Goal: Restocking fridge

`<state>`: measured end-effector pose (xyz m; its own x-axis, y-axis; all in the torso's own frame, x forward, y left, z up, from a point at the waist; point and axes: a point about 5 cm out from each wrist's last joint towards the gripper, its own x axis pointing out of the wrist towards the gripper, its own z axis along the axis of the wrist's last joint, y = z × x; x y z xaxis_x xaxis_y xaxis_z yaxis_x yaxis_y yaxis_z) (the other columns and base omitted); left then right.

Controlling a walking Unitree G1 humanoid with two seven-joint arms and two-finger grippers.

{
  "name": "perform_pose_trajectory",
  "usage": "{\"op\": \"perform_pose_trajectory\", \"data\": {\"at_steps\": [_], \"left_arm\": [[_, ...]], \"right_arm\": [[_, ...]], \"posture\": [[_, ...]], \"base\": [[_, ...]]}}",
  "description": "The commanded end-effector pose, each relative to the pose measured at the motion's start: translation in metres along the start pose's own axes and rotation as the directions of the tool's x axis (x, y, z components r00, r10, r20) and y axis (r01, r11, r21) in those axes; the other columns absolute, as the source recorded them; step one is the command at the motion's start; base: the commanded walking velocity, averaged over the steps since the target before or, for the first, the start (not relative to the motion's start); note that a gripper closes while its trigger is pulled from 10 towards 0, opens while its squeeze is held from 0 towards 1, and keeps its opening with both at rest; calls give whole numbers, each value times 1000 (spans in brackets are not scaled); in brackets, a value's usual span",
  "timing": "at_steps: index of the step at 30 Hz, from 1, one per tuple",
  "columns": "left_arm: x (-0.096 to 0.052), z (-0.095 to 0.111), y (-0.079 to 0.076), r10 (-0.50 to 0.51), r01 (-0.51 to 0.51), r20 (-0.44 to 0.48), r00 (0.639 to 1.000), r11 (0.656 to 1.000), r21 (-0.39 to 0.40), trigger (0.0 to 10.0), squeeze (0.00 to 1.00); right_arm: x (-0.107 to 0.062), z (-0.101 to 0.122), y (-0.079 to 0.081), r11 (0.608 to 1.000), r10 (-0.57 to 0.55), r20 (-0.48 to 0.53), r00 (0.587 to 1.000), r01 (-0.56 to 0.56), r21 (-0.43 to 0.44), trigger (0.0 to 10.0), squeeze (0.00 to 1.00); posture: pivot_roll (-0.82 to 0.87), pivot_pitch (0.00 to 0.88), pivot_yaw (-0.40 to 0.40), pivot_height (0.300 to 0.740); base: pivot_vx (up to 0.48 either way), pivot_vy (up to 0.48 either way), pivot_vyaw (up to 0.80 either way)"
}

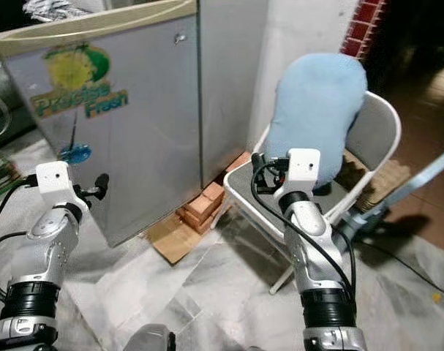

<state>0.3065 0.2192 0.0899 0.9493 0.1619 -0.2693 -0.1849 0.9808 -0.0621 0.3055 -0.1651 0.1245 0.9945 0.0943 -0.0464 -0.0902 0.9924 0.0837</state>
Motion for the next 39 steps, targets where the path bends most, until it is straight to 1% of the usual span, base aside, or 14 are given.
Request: {"op": "perform_pose_trajectory", "data": {"at_steps": [1, 2, 4, 6, 12, 15, 17, 27, 32, 39], "left_arm": [[-1, 5, -5, -27, 26, 29, 999, 1000, 7, 10000, 0], [-3, 5, -10, -51, 50, 43, 998, 999, 19, 10000, 0], [-4, 4, -16, -75, 73, 50, 996, 996, 41, 10000, 0], [-6, 1, -20, -91, 90, 44, 995, 995, 39, 10000, 0], [-8, -2, -24, -101, 100, 41, 994, 995, 29, 10000, 0], [-9, -3, -26, -112, 111, 42, 993, 994, 25, 10000, 0], [-9, -1, -28, -119, 118, 48, 992, 993, 24, 10000, 0], [-11, -1, -32, -144, 144, 58, 988, 990, 12, 10000, 0], [-14, -4, -37, -157, 157, 55, 986, 988, 2, 10000, 0], [-15, -5, -38, -164, 165, 54, 985, 986, 1, 10000, 0]], "right_arm": [[-2, 6, 1, 1000, 2, 28, 1000, -2, -11, 10000, 0], [-5, 4, 0, 1000, -1, 27, 1000, 1, -21, 10000, 0], [-7, 1, -3, 999, -4, 13, 1000, 4, -37, 10000, 0], [-9, -2, -5, 999, -9, 6, 1000, 9, -42, 10000, 0], [-14, -5, -6, 998, -15, -7, 1000, 14, -57, 10000, 0], [-15, -7, -5, 999, -13, -17, 1000, 12, -51, 10000, 0], [-16, -6, -4, 998, -11, -10, 1000, 10, -65, 10000, 0], [-15, -5, -4, 997, -9, -6, 1000, 9, -72, 10000, 0], [-14, -4, -4, 997, -4, -3, 1000, 4, -75, 10000, 0], [-12, -4, -3, 997, -1, -2, 1000, 1, -75, 10000, 0]], "posture": [[15, 0, 2, 740], [15, 0, 1, 740], [13, 0, 2, 740], [13, 0, 1, 740], [12, 0, 0, 740], [10, 0, 0, 740], [10, 0, -1, 740], [9, 0, -5, 740], [10, 0, -8, 740], [12, 0, -9, 740]], "base": [[0, 480, -513], [0, 480, 0], [0, 480, -419], [0, 480, 0], [0, 480, 0], [0, 480, -800], [0, 480, -800], [0, 480, -800], [0, 480, -524], [0, 480, -434]]}}
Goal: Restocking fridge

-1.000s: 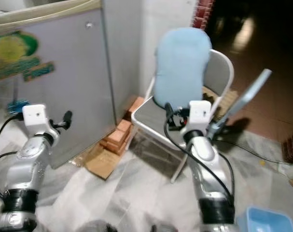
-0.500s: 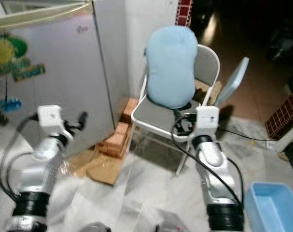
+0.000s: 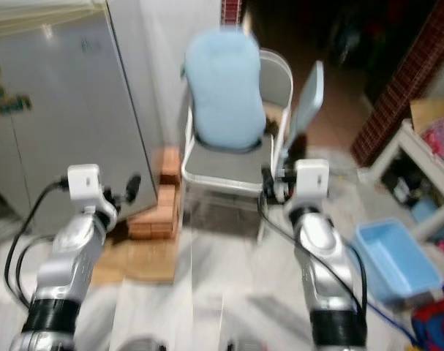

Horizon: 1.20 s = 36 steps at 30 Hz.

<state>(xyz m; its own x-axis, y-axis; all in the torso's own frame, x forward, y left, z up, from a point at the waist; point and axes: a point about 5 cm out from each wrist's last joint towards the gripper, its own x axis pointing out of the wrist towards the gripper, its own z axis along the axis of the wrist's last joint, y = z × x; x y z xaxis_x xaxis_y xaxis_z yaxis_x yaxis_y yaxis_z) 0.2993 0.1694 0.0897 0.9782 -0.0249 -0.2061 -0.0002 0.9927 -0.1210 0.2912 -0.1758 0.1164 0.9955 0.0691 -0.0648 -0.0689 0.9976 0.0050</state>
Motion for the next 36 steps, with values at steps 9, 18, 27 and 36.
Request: {"op": "perform_pose_trajectory", "data": {"at_steps": [9, 18, 27, 36], "left_arm": [[-2, 2, 6, 18, -18, 6, 1000, 1000, 14, 10000, 0], [-2, 1, -2, -9, 9, 2, 1000, 1000, 6, 10000, 0], [-4, 1, -8, -36, 35, 38, 999, 999, 31, 10000, 0], [-6, 7, -21, -92, 90, 65, 994, 996, 27, 10000, 0]], "right_arm": [[3, 5, 7, 1000, 28, 19, 999, -28, 1, 10000, 0], [5, 7, 8, 1000, 24, 26, 999, -24, -4, 10000, 0], [4, 6, 7, 1000, 15, 17, 1000, -15, -2, 10000, 0], [6, 8, 8, 1000, 19, 25, 1000, -20, 9, 10000, 0]], "posture": [[10, 0, -8, 740], [8, 0, -5, 740], [3, 0, -6, 740], [3, 0, -6, 740]], "base": [[0, 480, -411], [0, 480, 0], [0, 480, -515], [0, 0, -800]]}}
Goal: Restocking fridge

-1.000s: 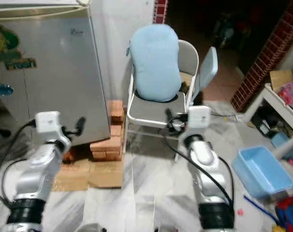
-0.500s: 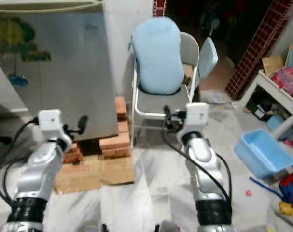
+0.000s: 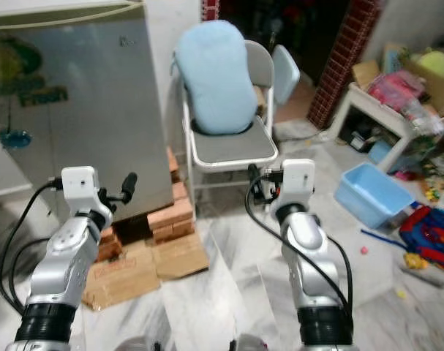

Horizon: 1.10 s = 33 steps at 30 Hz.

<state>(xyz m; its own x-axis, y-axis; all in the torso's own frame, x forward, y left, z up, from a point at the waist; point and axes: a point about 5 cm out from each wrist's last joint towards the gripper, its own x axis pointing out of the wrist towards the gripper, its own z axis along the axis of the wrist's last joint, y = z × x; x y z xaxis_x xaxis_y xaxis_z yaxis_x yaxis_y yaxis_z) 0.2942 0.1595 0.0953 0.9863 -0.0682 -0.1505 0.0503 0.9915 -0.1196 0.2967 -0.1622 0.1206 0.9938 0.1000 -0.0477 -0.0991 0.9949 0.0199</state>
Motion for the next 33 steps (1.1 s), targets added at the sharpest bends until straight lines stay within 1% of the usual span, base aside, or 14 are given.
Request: {"op": "perform_pose_trajectory", "data": {"at_steps": [1, 2, 10, 13, 15, 17, 20, 23, 27, 28, 29, 30, 32, 33], "left_arm": [[0, 3, -15, -69, 69, 13, 997, 997, 22, 10000, 0], [-1, 2, -19, -96, 96, 8, 995, 995, 8, 10000, 0], [-1, 2, -24, -115, 115, 25, 993, 993, -13, 10000, 0], [1, 9, -27, -110, 107, 58, 992, 992, 61, 10000, 0], [-1, 18, -35, -147, 130, 113, 983, 981, 146, 10000, 0], [-2, 20, -37, -159, 138, 125, 979, 977, 162, 10000, 0], [-4, 21, -39, -158, 144, 117, 981, 983, 115, 10000, 0], [-7, 16, -44, -179, 170, 91, 980, 980, 105, 10000, 0], [-14, 6, -57, -284, 283, 46, 958, 959, 25, 10000, 0], [-19, 5, -65, -351, 349, 54, 935, 936, 47, 10000, 0], [-27, 8, -77, -447, 426, 81, 891, 884, 192, 10000, 0], [-35, 11, -87, -511, 456, 106, 853, 828, 326, 10000, 0], [-36, 10, -91, -527, 471, 96, 844, 815, 337, 10000, 0], [-32, 7, -89, -491, 456, 44, 870, 835, 308, 10000, 0]], "right_arm": [[-1, 3, -5, 1000, -13, 9, 1000, 13, -6, 10000, 0], [-1, 4, -5, 1000, -9, 20, 1000, 9, -6, 10000, 0], [0, 4, -6, 1000, -23, 15, 1000, 23, 11, 10000, 0], [2, 6, -7, 1000, -26, 18, 999, 26, 11, 10000, 0], [2, 8, -8, 1000, -28, 23, 999, 28, 8, 10000, 0], [3, 9, -8, 1000, -28, 24, 999, 28, 8, 10000, 0], [4, 11, -6, 1000, -28, 32, 999, 27, 8, 10000, 0], [3, 11, -3, 1000, -25, 31, 999, 25, 12, 10000, 0], [-1, 6, 0, 1000, -19, 17, 1000, 19, 15, 10000, 0], [-2, 5, 0, 1000, -19, 14, 1000, 19, 17, 10000, 0], [-3, 4, -1, 1000, -20, 11, 1000, 20, 19, 10000, 0], [-3, 3, -1, 1000, -21, 9, 1000, 21, 19, 10000, 0], [-3, 3, -1, 1000, -21, 9, 1000, 21, 20, 10000, 0], [-3, 4, -1, 1000, -21, 11, 1000, 21, 21, 10000, 0]], "posture": [[4, 0, -6, 740], [4, 0, -5, 740], [1, 0, -1, 740], [-1, 0, -1, 740], [-6, 4, -3, 740], [-6, 8, -3, 740], [0, 12, -4, 740], [-3, 22, -2, 740], [-5, 24, 1, 740], [-5, 25, 2, 740], [-5, 25, 1, 740], [-3, 24, 1, 740], [-3, 23, 2, 740], [-3, 24, 4, 740]], "base": [[0, 0, -800], [0, 0, -800], [0, 0, -800], [0, 0, -800], [0, 0, -800], [0, 0, -800], [0, 0, -800], [0, 0, -800], [0, 0, -800], [0, 0, -800], [0, 0, -800], [0, 0, -800], [0, 0, -800], [0, 0, -550]]}}
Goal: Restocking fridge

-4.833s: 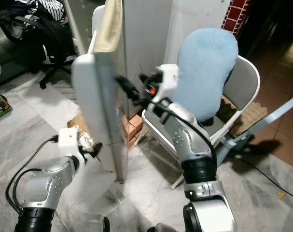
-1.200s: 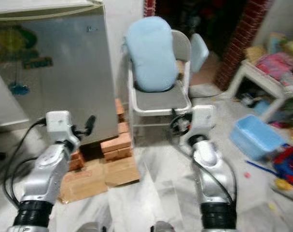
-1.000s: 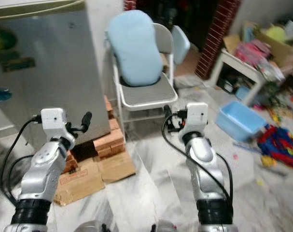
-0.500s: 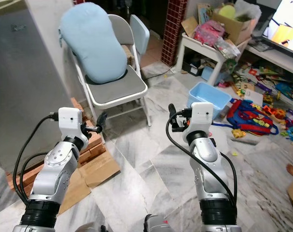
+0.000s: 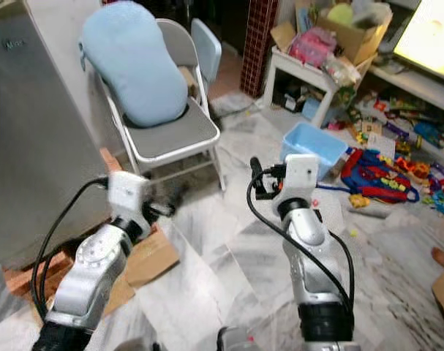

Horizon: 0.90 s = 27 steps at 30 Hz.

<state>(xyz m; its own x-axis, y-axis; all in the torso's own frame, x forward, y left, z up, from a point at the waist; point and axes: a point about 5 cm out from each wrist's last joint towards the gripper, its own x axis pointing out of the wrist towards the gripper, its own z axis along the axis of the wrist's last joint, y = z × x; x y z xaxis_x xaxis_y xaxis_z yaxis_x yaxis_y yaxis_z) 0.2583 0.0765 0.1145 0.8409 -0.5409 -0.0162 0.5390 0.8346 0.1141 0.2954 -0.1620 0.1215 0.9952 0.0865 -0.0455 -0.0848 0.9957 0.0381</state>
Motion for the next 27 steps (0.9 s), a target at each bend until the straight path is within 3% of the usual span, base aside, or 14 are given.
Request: {"op": "perform_pose_trajectory", "data": {"at_steps": [1, 4, 15, 23, 27], "left_arm": [[3, 0, 2, 23, -22, -50, 998, 999, 27, 10000, 0], [4, -3, 4, 49, -46, -90, 995, 998, 45, 10000, 0], [3, 1, 6, 91, -85, -63, 994, 993, 84, 10000, 0], [8, -10, 1, 18, -32, -132, 991, 994, -105, 10000, 0], [10, -4, 2, 19, -26, -93, 995, 997, -67, 10000, 0]], "right_arm": [[-1, 4, -1, 1000, -8, 10, 1000, 8, 2, 10000, 0], [-1, 4, -2, 1000, -11, 10, 1000, 11, 3, 10000, 0], [0, 3, 1, 1000, 0, 8, 1000, 0, 6, 10000, 0], [1, 2, 1, 1000, 1, 5, 1000, -1, 1, 10000, 0], [2, 5, 2, 1000, -13, 17, 1000, 14, -9, 10000, 0]], "posture": [[-3, 25, 3, 740], [-1, 23, 3, 740], [-1, 12, 0, 740], [-2, 10, -3, 740], [-4, 19, -5, 740]], "base": [[0, 0, -513], [0, 0, -500], [0, 0, -81], [0, 0, 0], [0, 0, 0]]}}
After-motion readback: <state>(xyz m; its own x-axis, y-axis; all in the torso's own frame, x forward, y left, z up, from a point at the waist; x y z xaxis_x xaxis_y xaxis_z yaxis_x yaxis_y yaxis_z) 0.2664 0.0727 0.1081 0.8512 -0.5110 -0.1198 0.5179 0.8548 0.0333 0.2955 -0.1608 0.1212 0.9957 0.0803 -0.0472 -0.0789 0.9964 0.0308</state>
